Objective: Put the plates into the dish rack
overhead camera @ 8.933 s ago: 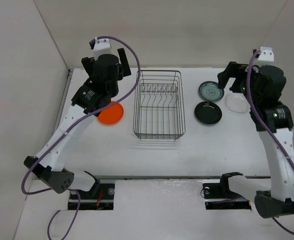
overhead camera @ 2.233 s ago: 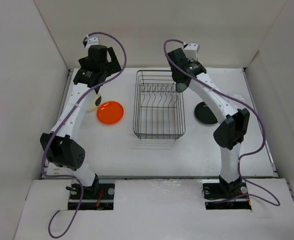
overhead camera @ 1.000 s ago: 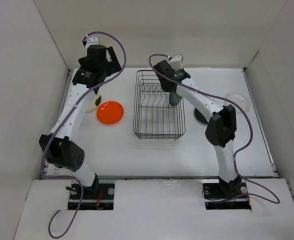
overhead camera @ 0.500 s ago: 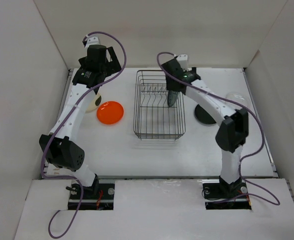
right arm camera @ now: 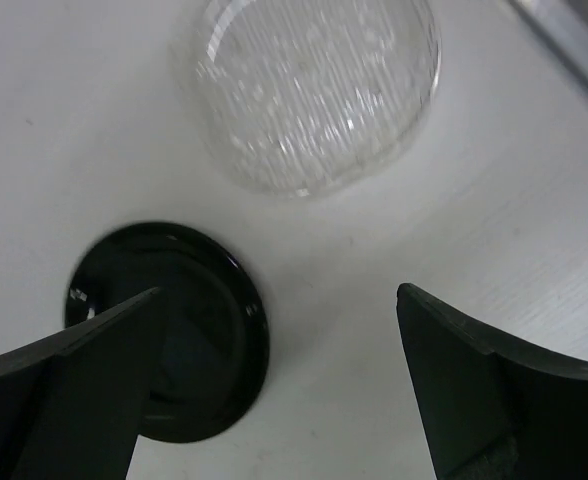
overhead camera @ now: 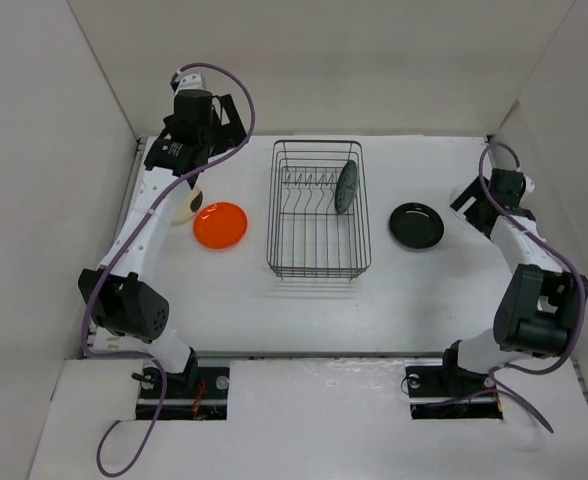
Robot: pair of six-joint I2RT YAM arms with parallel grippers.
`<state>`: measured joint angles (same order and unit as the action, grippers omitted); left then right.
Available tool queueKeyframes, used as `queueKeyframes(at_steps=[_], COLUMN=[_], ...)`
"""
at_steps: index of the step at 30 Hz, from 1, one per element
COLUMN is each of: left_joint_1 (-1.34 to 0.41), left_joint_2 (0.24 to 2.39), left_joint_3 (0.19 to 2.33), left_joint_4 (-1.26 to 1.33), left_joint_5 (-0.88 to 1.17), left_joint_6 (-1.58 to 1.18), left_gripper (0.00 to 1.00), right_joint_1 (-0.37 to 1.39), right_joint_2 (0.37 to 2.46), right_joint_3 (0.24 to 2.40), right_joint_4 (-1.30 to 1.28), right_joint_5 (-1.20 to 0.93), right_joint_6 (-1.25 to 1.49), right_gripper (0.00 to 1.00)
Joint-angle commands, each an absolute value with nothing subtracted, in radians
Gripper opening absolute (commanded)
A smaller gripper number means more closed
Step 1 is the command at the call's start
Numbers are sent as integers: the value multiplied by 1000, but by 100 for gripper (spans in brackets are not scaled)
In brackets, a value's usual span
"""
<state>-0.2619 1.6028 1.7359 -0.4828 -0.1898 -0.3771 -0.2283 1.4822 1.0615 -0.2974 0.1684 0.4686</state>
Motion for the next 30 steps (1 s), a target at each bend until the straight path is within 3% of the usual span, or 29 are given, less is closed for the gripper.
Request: queueKeyframes(at_steps=[1,5,12,30], left_joint_1=[-262,-262,-262,-244], left_joint_2=[1583,1592,1582,1591], left_joint_3=[1773,1759,1730,1730], left_joint_4=[-449,-416,-387,-387], left_joint_5=[-132,-71,-42,-21], left_joint_6=[-385,-374,-353,-353], left_gripper=[100,100,100,100], right_joint_1=[-253,-368,-435,-436], right_joint_2=[1442,1456,1560,1799], right_joint_3=[996,930,957,1120], right_joint_4=[-140,-69,-58,-86], right_joint_5=[77,-35,25,100], right_joint_6=[558,638,722,775], right_gripper=[100,96,86,66])
